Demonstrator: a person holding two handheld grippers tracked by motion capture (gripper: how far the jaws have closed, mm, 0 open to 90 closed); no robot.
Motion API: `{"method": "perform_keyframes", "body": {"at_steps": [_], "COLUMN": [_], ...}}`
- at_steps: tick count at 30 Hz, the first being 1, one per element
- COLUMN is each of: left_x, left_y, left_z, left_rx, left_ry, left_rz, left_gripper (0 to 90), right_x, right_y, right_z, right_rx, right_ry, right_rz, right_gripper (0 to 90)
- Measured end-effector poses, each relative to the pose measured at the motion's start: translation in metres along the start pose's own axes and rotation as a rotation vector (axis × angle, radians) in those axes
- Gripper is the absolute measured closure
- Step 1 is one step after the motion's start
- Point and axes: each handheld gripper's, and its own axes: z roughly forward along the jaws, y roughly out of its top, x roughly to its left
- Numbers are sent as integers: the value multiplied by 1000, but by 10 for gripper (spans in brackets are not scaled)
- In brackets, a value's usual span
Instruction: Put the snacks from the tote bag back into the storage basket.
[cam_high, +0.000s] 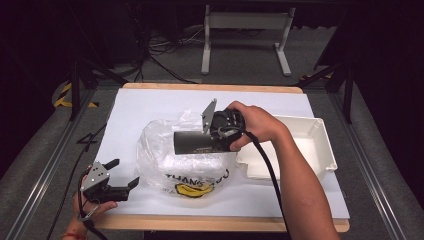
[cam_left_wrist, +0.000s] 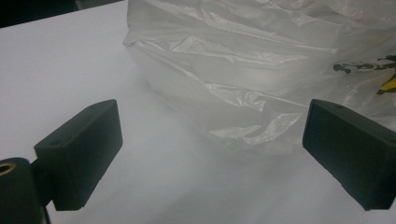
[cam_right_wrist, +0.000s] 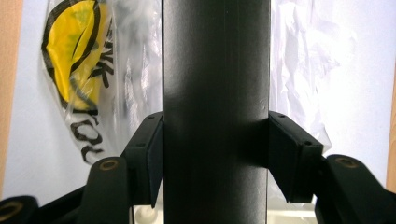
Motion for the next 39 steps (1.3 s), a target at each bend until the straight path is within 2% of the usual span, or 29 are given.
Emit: {"method": "perform_keyframes", "body": {"at_steps": [5, 11, 23, 36, 39], "left_x": [0, 0, -1, -1, -1], "left_y": [0, 0, 0, 0, 0], "left_z": [0, 0, 1, 1, 1], "left_rx": [2, 2, 10, 10, 8], "left_ry": [0, 0, 3, 7, 8], "left_rz": [5, 4, 6, 18, 13], "left_gripper": [58, 58, 58, 59, 59], "right_x": [2, 3, 7, 15, 17], "right_y": [-11, -25, -51, -96, -103], "right_z": [-8, -17, -26, -41, -43], "right_rx": [10, -8, 17, 49, 57], "right_ry": [-4, -12, -21, -42, -39], "right_rz": [6, 26, 56, 107, 104], "right_gripper": [432, 432, 432, 432, 432]}}
